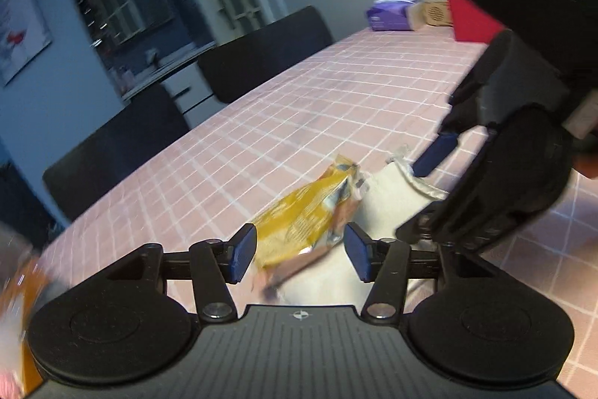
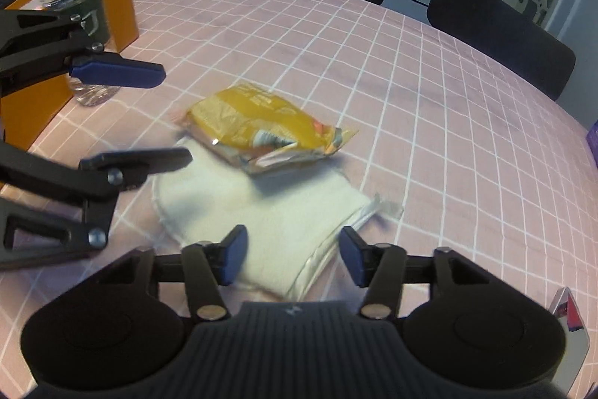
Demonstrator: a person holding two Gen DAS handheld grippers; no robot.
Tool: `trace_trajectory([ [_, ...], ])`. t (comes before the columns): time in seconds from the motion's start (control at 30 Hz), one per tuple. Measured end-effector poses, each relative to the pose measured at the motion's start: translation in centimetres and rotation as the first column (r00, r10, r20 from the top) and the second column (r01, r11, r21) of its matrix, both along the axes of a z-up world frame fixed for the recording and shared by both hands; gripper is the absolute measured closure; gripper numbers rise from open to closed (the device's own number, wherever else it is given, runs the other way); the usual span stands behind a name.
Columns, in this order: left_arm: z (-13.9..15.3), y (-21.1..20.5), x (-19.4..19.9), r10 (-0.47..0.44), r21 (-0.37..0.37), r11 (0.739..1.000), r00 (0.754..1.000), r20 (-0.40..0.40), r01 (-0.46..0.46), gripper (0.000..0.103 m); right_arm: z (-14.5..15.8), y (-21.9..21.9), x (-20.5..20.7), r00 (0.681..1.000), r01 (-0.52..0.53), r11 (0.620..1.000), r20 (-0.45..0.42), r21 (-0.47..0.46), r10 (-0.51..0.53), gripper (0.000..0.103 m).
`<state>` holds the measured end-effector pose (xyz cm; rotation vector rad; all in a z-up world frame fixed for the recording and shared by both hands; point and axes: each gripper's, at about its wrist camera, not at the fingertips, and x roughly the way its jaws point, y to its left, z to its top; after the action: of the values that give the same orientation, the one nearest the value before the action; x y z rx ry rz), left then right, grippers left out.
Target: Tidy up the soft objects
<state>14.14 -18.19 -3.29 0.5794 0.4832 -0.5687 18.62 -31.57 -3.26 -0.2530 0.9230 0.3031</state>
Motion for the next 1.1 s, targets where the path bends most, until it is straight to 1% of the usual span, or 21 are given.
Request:
trace_trajectory([
  [0.07,-0.5,-0.8,0.5,-0.045,0.017,0.999,0.999,-0.004,0.045,0.035,-0.2,-0.9,0.7,0.999,0.028,0.999,-0.020,0.033,-0.027,0.042],
  [0.17,-1.4,-1.8,1.2,-0.086,0.049,0.995,0.996,-0.002,0.086,0.032,-0.8,-2.3,1.3,0.997,0.064,0.996,-0.049,0.070,-0.060,0.043],
  [0.23,-1.9,-2.3,1.8,-0.088,0.068,0.994,0.996,0.008,0.088,0.032,-1.3,-3.0,1.4,0.995,0.074,0.993,-0.067,0.091,-0.068,0.048],
  [0.27,-2.2,-2.6,2.1,-0.088,0.080,0.993,0.996,0.010,0.087,0.031,-1.5,-3.3,1.4,0.995,0.077,0.991,-0.074,0.107,-0.069,0.049],
  [0.3,-2.3,-2.7,2.4,-0.094,0.078,0.993,0.995,0.010,0.093,0.031,-1.6,-3.4,1.4,0.995,0.080,0.990,-0.072,0.116,-0.072,0.051],
  [0.37,-2.4,-2.7,2.9,-0.106,0.061,0.992,0.994,-0.017,0.107,0.029,-1.6,-3.5,1.3,0.995,0.077,0.990,-0.066,0.120,-0.069,0.053],
  [0.47,-2.6,-2.4,3.6,-0.112,0.036,0.993,0.993,-0.049,0.114,0.023,-1.6,-3.4,1.0,0.998,0.055,0.991,-0.049,0.119,-0.049,0.064],
  [0.5,-2.8,-2.3,3.8,-0.116,0.026,0.993,0.991,-0.060,0.117,0.022,-1.6,-3.2,0.8,0.999,0.038,0.992,-0.043,0.119,-0.033,0.070],
  [0.53,-2.8,-2.2,3.7,-0.113,0.017,0.993,0.991,-0.068,0.114,0.018,-1.6,-3.0,0.6,0.999,0.027,0.993,-0.039,0.115,-0.023,0.074],
  [0.6,-2.9,-2.0,3.7,-0.112,0.011,0.994,0.992,-0.058,0.113,0.017,-1.5,-2.8,0.5,0.999,0.018,0.994,-0.038,0.109,-0.014,0.076],
  [0.63,-2.8,-1.9,3.5,-0.105,0.012,0.994,0.993,-0.045,0.106,0.021,-1.4,-2.8,0.5,0.999,0.016,0.994,-0.041,0.110,-0.012,0.078],
  [0.67,-2.7,-1.9,3.4,-0.095,0.015,0.995,0.995,-0.035,0.095,0.032,-1.4,-2.9,0.6,0.999,0.017,0.993,-0.048,0.119,-0.011,0.078],
  [0.7,-2.6,-1.8,3.4,-0.083,0.020,0.996,0.996,-0.030,0.084,0.035,-1.4,-3.2,0.6,0.998,0.015,0.992,-0.054,0.128,-0.008,0.078],
  [0.8,-2.4,-1.7,3.6,-0.072,0.009,0.997,0.997,-0.041,0.073,0.034,-1.4,-3.4,0.7,0.998,0.010,0.991,-0.057,0.136,-0.002,0.078],
  [0.83,-2.5,-1.8,3.6,-0.072,0.017,0.997,0.997,-0.037,0.073,0.034,-1.4,-3.3,0.7,0.998,0.008,0.991,-0.055,0.130,-0.001,0.078],
  [0.93,-3.3,-3.0,3.2,-0.070,0.077,0.995,0.997,0.020,0.068,0.034,-1.4,-3.2,0.5,0.999,0.003,0.993,-0.047,0.117,0.002,0.078],
  [1.0,-4.1,-3.9,3.1,-0.088,0.121,0.989,0.996,0.025,0.085,0.035,-1.4,-3.3,0.5,0.999,0.000,0.993,-0.046,0.120,0.005,0.078],
  [1.03,-4.6,-4.3,3.0,-0.095,0.145,0.985,0.995,0.027,0.090,0.037,-1.5,-3.4,0.5,0.999,0.000,0.992,-0.046,0.124,0.005,0.078],
  [1.1,-5.3,-4.8,2.5,-0.104,0.181,0.980,0.991,0.080,0.088,0.048,-1.5,-3.4,0.4,0.999,-0.002,0.992,-0.043,0.126,0.008,0.078],
])
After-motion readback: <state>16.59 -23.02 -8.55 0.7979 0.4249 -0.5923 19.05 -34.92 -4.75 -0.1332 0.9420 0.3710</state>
